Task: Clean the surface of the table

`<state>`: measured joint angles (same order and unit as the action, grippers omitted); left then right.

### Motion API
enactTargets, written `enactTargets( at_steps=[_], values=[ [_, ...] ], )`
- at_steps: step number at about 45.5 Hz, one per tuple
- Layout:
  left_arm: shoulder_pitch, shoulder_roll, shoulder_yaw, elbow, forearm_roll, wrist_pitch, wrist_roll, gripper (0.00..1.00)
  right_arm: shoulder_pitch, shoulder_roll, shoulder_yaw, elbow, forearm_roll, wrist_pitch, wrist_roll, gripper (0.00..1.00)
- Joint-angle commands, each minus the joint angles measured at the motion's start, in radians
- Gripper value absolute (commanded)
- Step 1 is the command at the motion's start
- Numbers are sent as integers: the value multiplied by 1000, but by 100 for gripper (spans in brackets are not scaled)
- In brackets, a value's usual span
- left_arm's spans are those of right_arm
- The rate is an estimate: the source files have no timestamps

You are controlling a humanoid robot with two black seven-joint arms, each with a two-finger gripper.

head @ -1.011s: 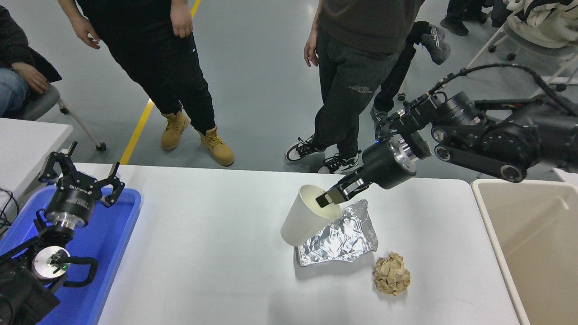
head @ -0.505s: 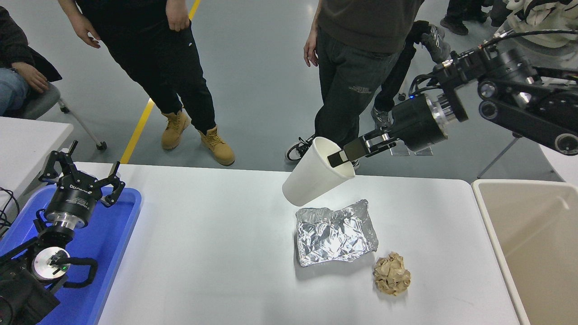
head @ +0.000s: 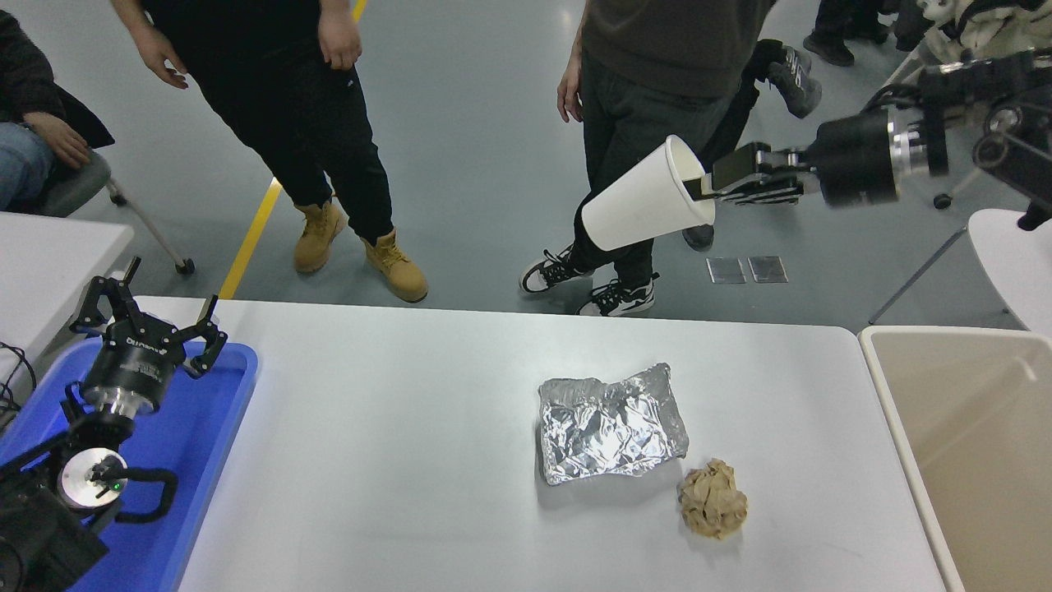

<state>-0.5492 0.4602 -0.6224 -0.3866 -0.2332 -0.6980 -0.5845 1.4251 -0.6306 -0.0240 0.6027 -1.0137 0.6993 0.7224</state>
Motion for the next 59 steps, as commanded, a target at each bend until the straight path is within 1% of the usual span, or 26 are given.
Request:
enactTargets(
  at_steps=[1,7,12,20,26,33,41,53,59],
  values=[
    [0,0,0,0,0,0,0,100,-75,9,-10,-331,176,-1,-4,0],
    [0,0,0,0,0,0,0,100,-118,29,-4,-471,214,-7,-9,0],
    [0,0,0,0,0,0,0,100,-164,43,-13,-579,286,-20,-15,0],
    [0,0,0,0,0,0,0,100,-219,46,-11,-665,356,-55,-50,0],
    [0,0,0,0,0,0,0,100,-253,45,-11,-702,403,-106,-96,0],
    [0,0,0,0,0,0,0,100,-294,48,-10,-762,464,-167,-210,0],
    [0,0,0,0,0,0,0,100,-362,46,1,-794,540,-233,-313,0],
    [0,0,1,0,0,0,0,100,-457,45,7,-837,641,-262,-366,0],
    [0,0,0,0,0,0,0,100,-476,40,7,-840,649,-279,-380,0]
  ],
)
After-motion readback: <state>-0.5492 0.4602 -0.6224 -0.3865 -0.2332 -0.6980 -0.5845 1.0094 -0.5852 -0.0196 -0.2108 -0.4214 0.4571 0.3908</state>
